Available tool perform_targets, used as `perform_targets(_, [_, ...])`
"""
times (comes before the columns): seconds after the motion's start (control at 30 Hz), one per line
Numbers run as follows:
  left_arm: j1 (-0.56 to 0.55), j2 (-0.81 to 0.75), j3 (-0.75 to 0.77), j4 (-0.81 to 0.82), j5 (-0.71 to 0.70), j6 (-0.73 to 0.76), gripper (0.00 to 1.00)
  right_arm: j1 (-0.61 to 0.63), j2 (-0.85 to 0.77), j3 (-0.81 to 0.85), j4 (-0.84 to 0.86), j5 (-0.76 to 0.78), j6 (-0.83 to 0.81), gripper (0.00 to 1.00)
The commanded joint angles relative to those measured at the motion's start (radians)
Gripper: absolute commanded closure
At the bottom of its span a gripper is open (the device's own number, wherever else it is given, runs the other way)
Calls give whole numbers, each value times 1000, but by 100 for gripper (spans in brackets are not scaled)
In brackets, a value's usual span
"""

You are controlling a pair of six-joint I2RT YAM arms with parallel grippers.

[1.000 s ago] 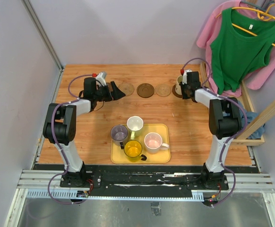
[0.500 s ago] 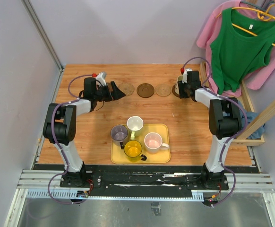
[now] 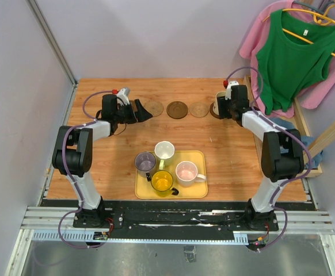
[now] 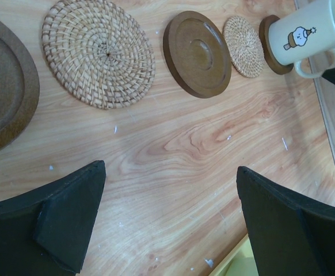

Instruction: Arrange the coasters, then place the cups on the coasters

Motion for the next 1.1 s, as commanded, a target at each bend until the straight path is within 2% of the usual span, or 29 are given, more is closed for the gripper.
perform_targets(0.0, [-4, -68, 22, -48, -50, 52, 0, 40, -126, -76, 5, 56, 25, 36])
perform_targets(0.17, [-4, -106, 19, -75, -104, 79, 0, 55, -263, -161, -4, 77, 45, 34])
perform_targets(0.57, [-4, -92, -38, 25, -136, 14, 0, 122, -599, -376, -29, 103, 82, 30])
perform_targets(0.73, [-4, -98, -43, 23, -138, 21, 0, 156, -643, -410, -65, 55, 78, 30])
perform_targets(0.9, [-4, -106, -46, 17, -136, 25, 0, 203, -614, -405, -105, -3, 54, 33])
perform_targets(1.07, [-4, -117, -46, 3, -138, 36, 0, 280, -603, -370, -230, -117, 20, 35])
